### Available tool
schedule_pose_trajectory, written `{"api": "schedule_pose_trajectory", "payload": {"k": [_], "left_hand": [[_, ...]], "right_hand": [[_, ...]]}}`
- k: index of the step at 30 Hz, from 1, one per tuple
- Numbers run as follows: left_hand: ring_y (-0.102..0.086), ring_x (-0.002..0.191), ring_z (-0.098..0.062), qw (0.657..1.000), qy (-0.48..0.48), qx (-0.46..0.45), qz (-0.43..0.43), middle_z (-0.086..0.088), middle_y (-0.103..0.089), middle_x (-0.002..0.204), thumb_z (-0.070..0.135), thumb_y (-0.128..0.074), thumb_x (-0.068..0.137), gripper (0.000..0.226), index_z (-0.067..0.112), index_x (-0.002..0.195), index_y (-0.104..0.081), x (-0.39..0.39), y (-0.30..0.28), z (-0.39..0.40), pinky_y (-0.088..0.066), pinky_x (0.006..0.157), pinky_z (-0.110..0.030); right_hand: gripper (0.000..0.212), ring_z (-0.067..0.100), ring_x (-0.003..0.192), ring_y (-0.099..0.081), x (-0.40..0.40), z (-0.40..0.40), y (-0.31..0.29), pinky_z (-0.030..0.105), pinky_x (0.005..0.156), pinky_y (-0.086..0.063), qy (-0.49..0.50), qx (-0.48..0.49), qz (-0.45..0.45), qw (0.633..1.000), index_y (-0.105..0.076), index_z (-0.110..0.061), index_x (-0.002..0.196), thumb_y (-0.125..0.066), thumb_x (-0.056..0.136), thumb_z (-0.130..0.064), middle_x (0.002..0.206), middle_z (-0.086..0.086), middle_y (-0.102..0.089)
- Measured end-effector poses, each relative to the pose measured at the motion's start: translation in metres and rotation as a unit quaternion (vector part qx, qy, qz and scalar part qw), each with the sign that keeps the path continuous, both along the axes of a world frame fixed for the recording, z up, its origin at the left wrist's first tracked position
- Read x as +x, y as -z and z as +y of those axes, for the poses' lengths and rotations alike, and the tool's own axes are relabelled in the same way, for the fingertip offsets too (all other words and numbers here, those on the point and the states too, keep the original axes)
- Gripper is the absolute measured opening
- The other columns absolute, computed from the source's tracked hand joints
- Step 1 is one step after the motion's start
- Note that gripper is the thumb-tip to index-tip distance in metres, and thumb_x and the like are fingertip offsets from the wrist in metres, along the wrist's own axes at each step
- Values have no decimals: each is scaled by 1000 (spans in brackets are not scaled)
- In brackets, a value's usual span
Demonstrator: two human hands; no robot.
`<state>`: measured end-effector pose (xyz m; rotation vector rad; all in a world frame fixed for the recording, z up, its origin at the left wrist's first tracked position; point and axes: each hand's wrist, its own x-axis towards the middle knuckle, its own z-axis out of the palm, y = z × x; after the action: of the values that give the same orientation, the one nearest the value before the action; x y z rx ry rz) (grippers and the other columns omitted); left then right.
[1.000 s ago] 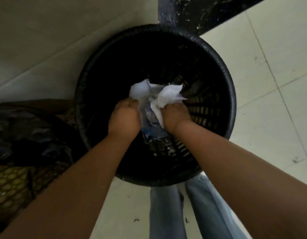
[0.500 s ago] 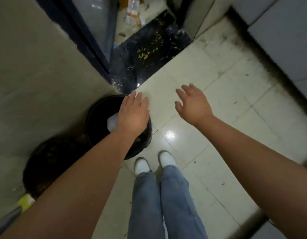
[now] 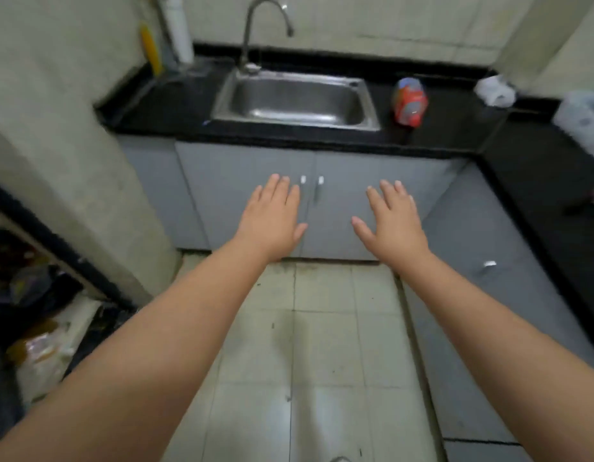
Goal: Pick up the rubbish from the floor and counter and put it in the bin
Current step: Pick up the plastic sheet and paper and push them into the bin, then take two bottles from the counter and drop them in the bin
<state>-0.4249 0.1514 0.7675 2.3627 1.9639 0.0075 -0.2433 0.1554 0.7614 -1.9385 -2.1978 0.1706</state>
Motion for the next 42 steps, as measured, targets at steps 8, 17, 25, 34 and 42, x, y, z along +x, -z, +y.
{"api": "schedule_pose_trajectory", "payload": {"k": [8,17,25,34,42], "left_hand": [[-1,148,-28,981,187,40,7,-13,-8,160,42,-37,99,68,5,149,-10,260,-70,97,-10,121,-41],[-1,148,-25,944,326,47,8,-11,-7,160,42,-38,99,67,9,150,-10,456,-86,174,-11,122,-41],[-30,140,-26,899,436,30,8,-13,-36,148,37,-56,91,62,7,140,-32,615,-33,251,-32,112,-38],[-49,116,-29,889,446,-101,20,-17,-38,132,23,-61,90,52,7,132,-35,705,59,291,-49,93,-39],[-47,111,-37,796,601,-60,-41,-23,-42,126,10,-54,90,33,-2,121,-47,768,49,239,-48,87,-41]], "right_hand": [[60,28,147,-3,236,22,-69,41,121,-6,196,41,3,980,-25,-10,145,-46,94,-36,158,13,-15],[57,28,147,-8,413,33,-86,43,121,-10,396,17,-17,918,-29,-12,143,-44,95,-37,157,11,-19],[57,30,146,-9,533,33,-56,44,120,-12,595,-6,-12,803,-29,-8,143,-46,95,-34,155,14,-22],[56,29,147,-9,554,26,28,43,121,-11,700,-109,35,705,-28,-8,143,-45,95,-32,156,14,-21],[56,33,142,-22,562,-52,38,47,117,-19,797,-100,16,595,-38,-5,137,-55,90,-29,149,19,-32]]}}
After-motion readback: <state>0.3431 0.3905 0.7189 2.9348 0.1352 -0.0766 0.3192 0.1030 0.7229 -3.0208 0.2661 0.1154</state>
